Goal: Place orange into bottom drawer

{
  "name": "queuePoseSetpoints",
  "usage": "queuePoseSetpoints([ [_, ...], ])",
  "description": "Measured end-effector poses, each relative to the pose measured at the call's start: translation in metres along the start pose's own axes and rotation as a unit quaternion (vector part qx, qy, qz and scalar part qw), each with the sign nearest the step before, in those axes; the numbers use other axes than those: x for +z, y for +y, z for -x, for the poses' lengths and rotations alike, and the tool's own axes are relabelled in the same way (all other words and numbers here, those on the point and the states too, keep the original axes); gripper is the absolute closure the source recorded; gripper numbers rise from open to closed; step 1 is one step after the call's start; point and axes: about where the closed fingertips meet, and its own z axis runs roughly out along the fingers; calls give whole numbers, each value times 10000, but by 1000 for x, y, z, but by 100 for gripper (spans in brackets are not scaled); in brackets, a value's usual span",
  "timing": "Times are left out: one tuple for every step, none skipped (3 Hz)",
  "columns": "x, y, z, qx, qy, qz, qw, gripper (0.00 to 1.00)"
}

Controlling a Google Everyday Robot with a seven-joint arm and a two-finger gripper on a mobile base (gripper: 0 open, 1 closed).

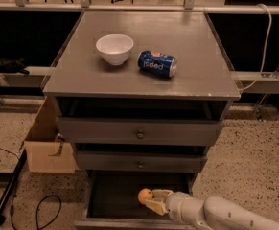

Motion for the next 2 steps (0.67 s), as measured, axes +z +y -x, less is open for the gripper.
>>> queuePoseSetpoints([
  [27, -45, -24, 279, 146, -25, 9995, 100],
  [27, -45, -24, 279, 146, -25, 9995, 100],
])
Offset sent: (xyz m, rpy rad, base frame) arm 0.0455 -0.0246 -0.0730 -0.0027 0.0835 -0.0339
